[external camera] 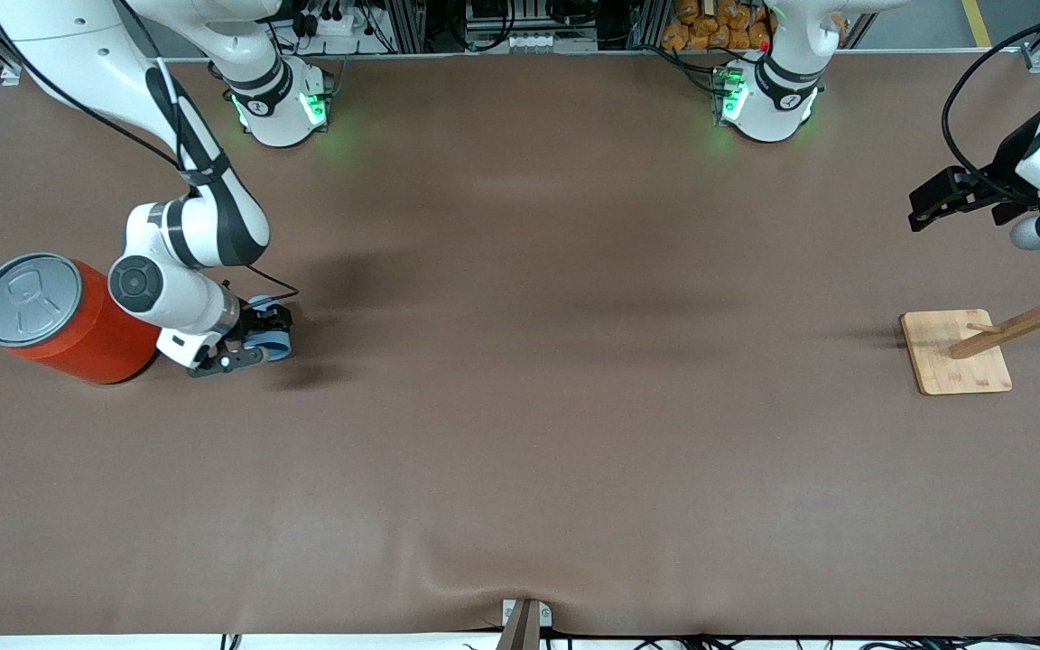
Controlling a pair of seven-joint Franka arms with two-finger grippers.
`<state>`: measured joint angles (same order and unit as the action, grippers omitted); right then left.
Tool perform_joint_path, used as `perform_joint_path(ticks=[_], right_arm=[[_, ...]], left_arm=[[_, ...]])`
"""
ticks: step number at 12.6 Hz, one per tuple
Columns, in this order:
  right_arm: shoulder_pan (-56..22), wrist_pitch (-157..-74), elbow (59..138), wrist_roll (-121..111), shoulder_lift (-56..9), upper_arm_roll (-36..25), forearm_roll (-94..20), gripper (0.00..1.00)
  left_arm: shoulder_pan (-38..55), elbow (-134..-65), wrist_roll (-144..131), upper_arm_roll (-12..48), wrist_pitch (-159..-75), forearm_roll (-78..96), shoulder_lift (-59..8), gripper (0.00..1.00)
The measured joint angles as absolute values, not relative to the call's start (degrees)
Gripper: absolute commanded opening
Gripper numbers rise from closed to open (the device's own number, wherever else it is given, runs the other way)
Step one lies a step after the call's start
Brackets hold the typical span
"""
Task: Flip cup
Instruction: 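Lower the right gripper over the blue cup and close on it, then lift the blue cup with the right gripper and carry it toward the table middle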
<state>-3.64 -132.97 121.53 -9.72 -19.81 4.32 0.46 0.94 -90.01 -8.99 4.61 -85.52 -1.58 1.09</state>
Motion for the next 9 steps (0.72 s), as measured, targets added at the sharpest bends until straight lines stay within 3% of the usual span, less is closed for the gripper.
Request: perform_joint_path(ticks=[5, 9], right_arm=[[-15.3, -122.6, 104.2, -13.3, -21.0, 9.6, -1.1, 0.0], [-25.4, -122.5, 90.4, -18.1, -30.7, 15.2, 2.2, 0.0]], left_arm=[[1.0, -90.2, -9.0, 4.7, -85.7, -1.6, 0.4, 1.0], [1.1, -90.5, -9.0, 4.8, -85.9, -1.6, -0.1, 1.0]])
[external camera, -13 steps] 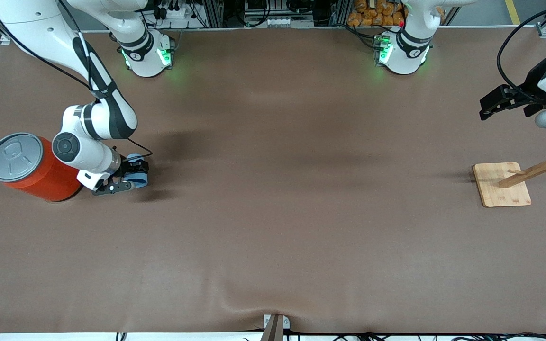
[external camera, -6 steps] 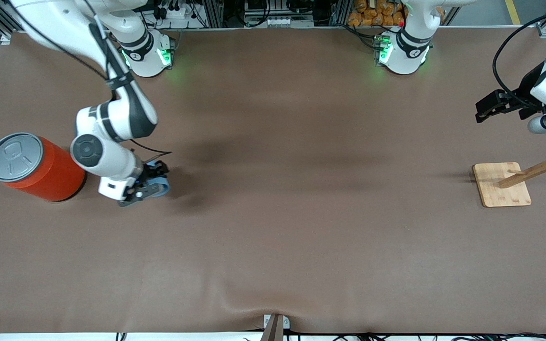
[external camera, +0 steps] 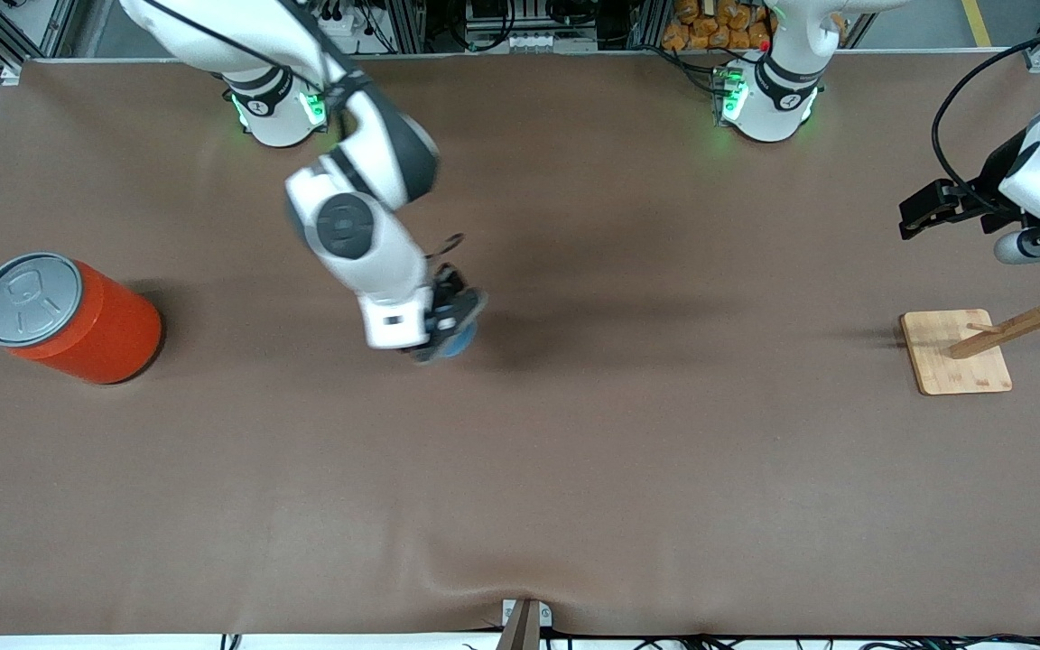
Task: Flip cup
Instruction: 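Lift the blue cup with the right gripper and carry it toward the table middle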
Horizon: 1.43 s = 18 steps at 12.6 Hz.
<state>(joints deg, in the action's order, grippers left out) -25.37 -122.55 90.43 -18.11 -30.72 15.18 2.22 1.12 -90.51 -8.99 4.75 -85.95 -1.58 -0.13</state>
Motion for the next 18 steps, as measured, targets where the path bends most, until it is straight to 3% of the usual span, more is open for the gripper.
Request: perform_joint_path(ticks=[3, 8, 18], right_arm=[[-33.1, -120.3, 81.6, -24.6, -38.6, 15.2, 14.1, 0.0], [-40.5, -118.5, 75.9, -29.7, -44.4, 15.0, 19.1, 0.0], [-49.4, -119.0, 71.7, -20.0, -52.4, 10.8, 24.0, 0.0]], left_arm=[[1.2, -90.7, -9.0, 4.8, -86.1, -1.6, -0.5, 1.0], [1.2, -91.3, -9.0, 4.8, -86.4, -0.5, -0.8, 1.0], [1.2, -93.7, -9.0, 4.8, -90.8, 6.0, -3.5, 1.0]])
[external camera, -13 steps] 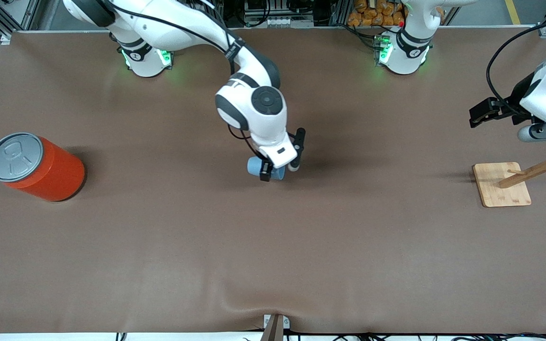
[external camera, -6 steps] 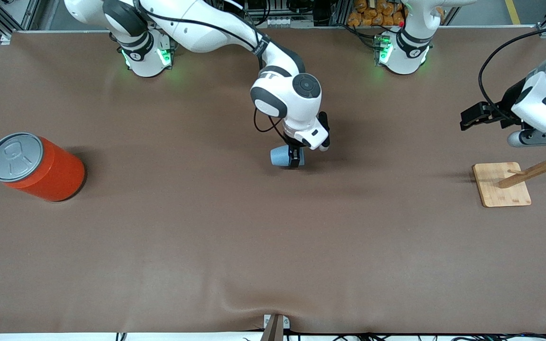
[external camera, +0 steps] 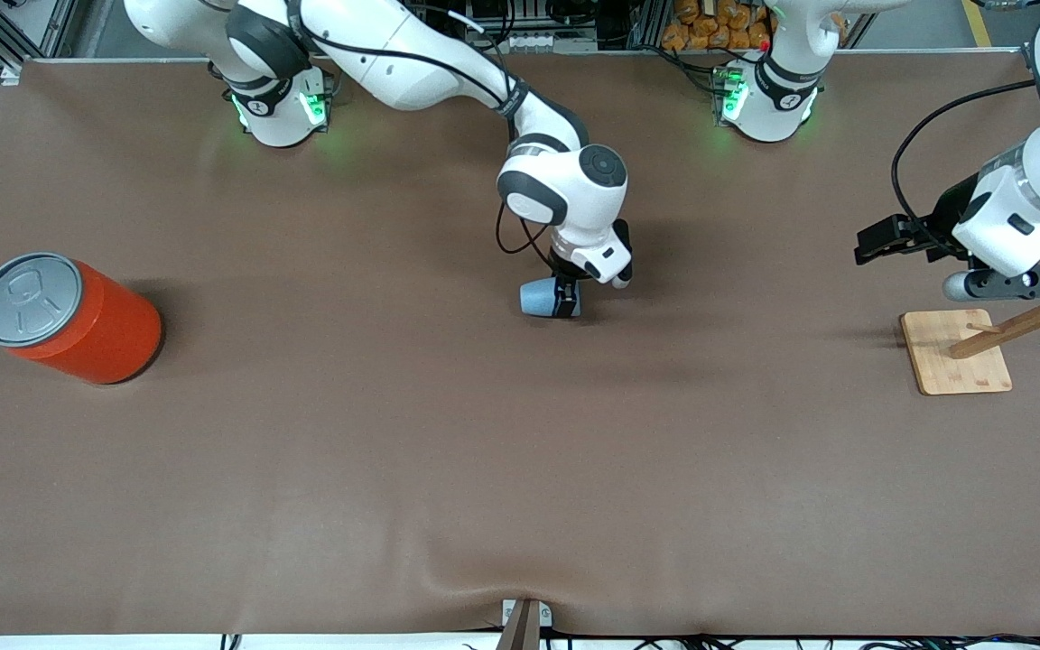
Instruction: Flip cup
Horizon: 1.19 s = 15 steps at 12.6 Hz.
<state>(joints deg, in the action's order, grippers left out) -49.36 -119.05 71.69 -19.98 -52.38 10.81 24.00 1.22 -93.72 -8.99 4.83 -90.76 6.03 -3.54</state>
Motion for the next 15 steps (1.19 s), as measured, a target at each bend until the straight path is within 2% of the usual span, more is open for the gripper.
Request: perform_joint_path(ticks=[1, 2, 9, 12, 15], right_arm=[[-49.5, -119.1, 71.5, -19.8, -52.5, 10.6, 24.0, 0.19], [-49.5, -119.1, 71.4, -19.7, -52.6, 10.4, 24.0, 0.99], [-48.7, -117.7, 69.7, -19.6, -52.4, 9.9, 24.0, 1.0], [-48.7, -110.8, 68.7, -19.6, -50.5, 11.7, 23.9, 1.0], [-47.7, -101.5, 67.9, -18.5, -45.3, 15.7, 22.9, 1.0]], left_arm=[[1.2, -93.8, -9.0, 4.8, -91.1, 7.1, -4.1, 1.0], [1.2, -93.8, -9.0, 4.8, -91.4, 7.9, -4.7, 1.0], [1.2, -94.9, -9.0, 4.8, -94.5, 15.8, -10.2, 1.0], [1.2, -99.3, -9.0, 4.8, -100.3, 23.2, -12.2, 1.0], [1.2, -102.6, -8.5, 4.8, -102.6, 33.1, -16.4, 1.0]])
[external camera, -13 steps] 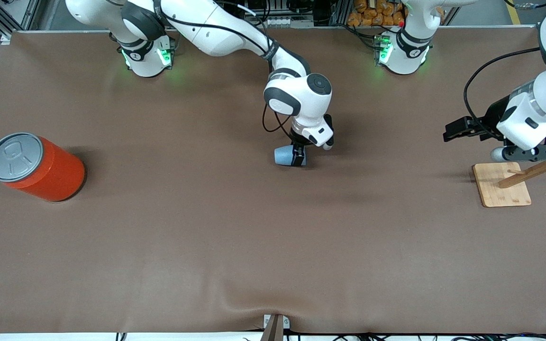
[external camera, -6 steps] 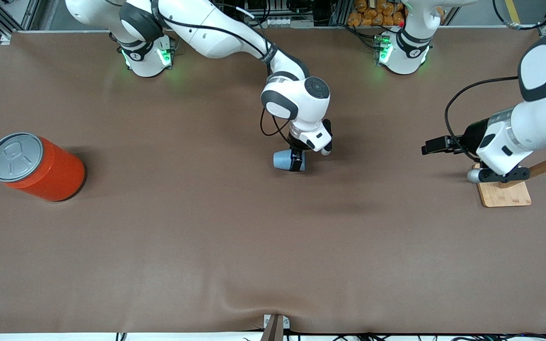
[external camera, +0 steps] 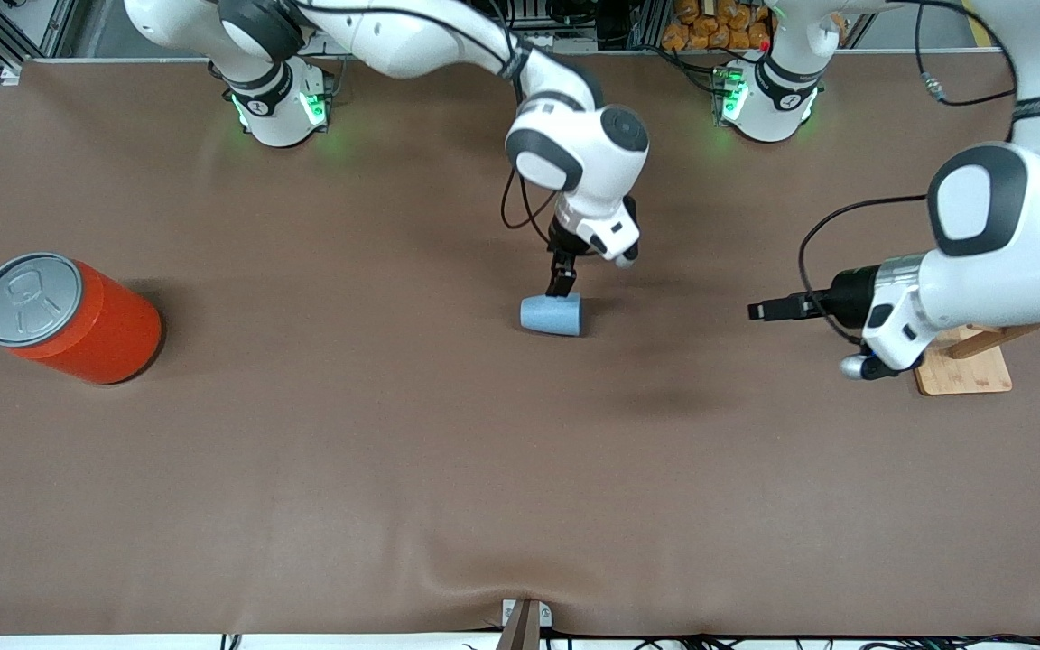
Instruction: Flip cup
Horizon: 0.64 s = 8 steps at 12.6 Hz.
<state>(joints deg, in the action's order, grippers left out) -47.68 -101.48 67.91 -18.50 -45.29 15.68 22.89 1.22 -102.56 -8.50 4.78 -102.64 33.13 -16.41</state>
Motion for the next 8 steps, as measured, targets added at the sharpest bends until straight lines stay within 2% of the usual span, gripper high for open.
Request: perform_joint_path(ticks=[4, 6, 8], right_arm=[[-40.1, -96.7, 67.6, -9.1, -37.2, 16.2, 19.7, 1.0], [-30.3, -95.3, 67.7, -8.4, -35.9, 18.1, 18.0, 1.0], [-18.2, -93.7, 67.6, -8.4, -35.6, 24.2, 17.7, 1.0]], left_arm=[[1.6, -102.9, 0.3, 4.9, -104.6, 44.3, -24.6, 1.0], [2.0, -103.6, 6.0, 4.9, -105.1, 49.7, -26.9, 1.0], [2.2, -105.5, 12.2, 4.9, -105.3, 55.3, -28.2, 1.0]])
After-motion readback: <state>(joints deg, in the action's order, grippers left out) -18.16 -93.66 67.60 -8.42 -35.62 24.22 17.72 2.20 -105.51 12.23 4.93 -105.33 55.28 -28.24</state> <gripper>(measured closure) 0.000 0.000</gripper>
